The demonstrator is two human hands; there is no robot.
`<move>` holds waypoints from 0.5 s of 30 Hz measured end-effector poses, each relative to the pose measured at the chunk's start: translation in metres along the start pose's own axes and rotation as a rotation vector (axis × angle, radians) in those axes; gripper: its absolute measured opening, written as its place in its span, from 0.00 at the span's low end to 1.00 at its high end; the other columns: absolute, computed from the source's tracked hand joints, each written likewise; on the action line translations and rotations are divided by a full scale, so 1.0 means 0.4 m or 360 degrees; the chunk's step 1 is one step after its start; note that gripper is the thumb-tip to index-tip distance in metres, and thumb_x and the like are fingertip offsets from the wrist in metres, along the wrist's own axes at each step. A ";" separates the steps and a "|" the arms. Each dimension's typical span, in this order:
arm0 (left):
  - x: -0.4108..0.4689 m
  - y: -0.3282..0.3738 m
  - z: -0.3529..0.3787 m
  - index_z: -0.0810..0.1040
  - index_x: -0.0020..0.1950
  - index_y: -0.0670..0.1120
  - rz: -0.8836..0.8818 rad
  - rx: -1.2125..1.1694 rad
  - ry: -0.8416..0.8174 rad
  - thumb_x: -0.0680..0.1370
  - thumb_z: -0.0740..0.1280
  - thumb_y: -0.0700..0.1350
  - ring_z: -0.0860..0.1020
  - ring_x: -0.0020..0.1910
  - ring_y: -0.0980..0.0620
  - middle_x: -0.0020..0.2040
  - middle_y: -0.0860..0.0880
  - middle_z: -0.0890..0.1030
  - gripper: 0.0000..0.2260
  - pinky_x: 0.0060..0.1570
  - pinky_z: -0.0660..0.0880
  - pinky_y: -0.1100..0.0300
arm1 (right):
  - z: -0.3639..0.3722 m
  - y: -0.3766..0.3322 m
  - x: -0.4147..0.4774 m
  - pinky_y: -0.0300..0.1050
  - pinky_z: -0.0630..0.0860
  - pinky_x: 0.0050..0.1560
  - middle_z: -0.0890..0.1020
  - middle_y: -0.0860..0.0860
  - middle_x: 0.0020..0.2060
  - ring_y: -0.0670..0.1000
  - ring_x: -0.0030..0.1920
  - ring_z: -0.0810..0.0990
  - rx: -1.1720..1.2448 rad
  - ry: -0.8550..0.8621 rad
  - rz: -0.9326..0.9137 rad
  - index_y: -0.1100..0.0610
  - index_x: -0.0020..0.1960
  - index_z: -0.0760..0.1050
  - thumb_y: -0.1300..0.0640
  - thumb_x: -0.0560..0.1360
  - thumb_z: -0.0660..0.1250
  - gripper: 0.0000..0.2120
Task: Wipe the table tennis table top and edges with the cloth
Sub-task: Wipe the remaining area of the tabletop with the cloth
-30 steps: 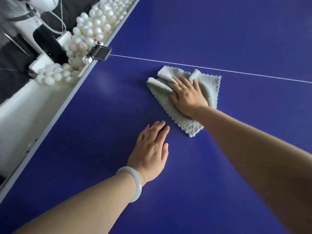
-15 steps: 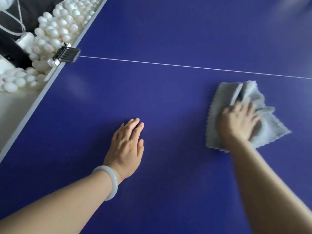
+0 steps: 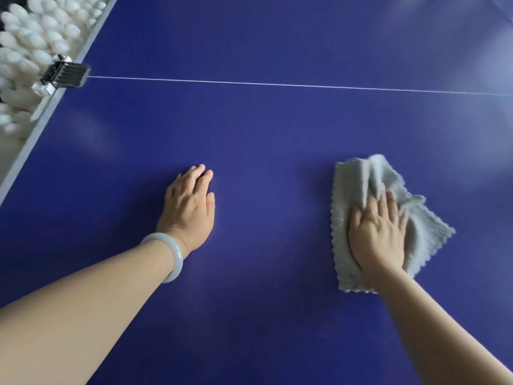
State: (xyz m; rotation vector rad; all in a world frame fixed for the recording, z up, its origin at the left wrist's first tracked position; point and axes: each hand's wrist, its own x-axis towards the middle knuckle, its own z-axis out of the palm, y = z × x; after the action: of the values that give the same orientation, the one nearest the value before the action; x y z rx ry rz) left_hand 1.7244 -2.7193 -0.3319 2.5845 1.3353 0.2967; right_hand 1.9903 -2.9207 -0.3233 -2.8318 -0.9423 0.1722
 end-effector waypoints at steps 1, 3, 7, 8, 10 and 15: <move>-0.001 0.001 0.002 0.66 0.75 0.43 0.0000 0.0008 0.0006 0.82 0.58 0.44 0.61 0.76 0.44 0.77 0.45 0.64 0.21 0.76 0.57 0.47 | 0.001 -0.004 -0.015 0.60 0.43 0.79 0.52 0.53 0.81 0.54 0.81 0.47 0.0008 -0.0001 0.0145 0.59 0.80 0.57 0.48 0.83 0.47 0.28; -0.001 0.001 0.002 0.66 0.75 0.43 -0.0006 0.0024 0.0005 0.82 0.58 0.44 0.61 0.76 0.44 0.77 0.45 0.64 0.21 0.75 0.57 0.47 | 0.020 -0.086 -0.073 0.65 0.44 0.77 0.52 0.58 0.81 0.60 0.81 0.46 -0.0037 0.0002 0.0295 0.61 0.79 0.58 0.49 0.82 0.47 0.29; 0.003 -0.008 -0.002 0.65 0.77 0.43 0.0005 0.0018 -0.0027 0.82 0.59 0.46 0.59 0.77 0.44 0.78 0.44 0.62 0.23 0.76 0.53 0.49 | 0.095 -0.377 -0.295 0.76 0.45 0.72 0.56 0.63 0.79 0.69 0.79 0.49 -0.0045 -0.0073 -0.0495 0.57 0.76 0.65 0.48 0.80 0.49 0.27; 0.002 -0.011 -0.001 0.63 0.77 0.43 0.0012 0.0019 -0.0049 0.82 0.60 0.47 0.57 0.78 0.45 0.79 0.44 0.60 0.24 0.76 0.51 0.51 | 0.107 -0.419 -0.344 0.75 0.47 0.73 0.59 0.61 0.79 0.66 0.79 0.52 -0.0005 -0.0109 -0.0750 0.57 0.75 0.67 0.48 0.80 0.49 0.27; 0.002 -0.017 0.004 0.61 0.78 0.44 0.0022 0.0018 -0.0064 0.82 0.60 0.48 0.56 0.78 0.46 0.79 0.46 0.58 0.25 0.77 0.51 0.51 | 0.101 -0.407 -0.357 0.68 0.47 0.77 0.58 0.54 0.80 0.58 0.81 0.52 0.0118 -0.0172 -0.1005 0.55 0.77 0.65 0.48 0.81 0.47 0.27; -0.003 -0.021 0.006 0.66 0.76 0.44 0.0031 -0.0158 0.0022 0.83 0.57 0.41 0.59 0.77 0.46 0.78 0.46 0.62 0.20 0.76 0.53 0.51 | 0.046 -0.094 -0.248 0.57 0.43 0.80 0.53 0.50 0.81 0.50 0.81 0.47 0.0011 -0.0037 -0.0576 0.55 0.80 0.58 0.51 0.83 0.52 0.26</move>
State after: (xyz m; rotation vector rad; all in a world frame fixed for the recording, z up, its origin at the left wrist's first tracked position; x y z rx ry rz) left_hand 1.7178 -2.7155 -0.3365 2.5196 1.2670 0.3754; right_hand 1.8865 -2.9486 -0.3287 -2.5999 -1.4309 0.1635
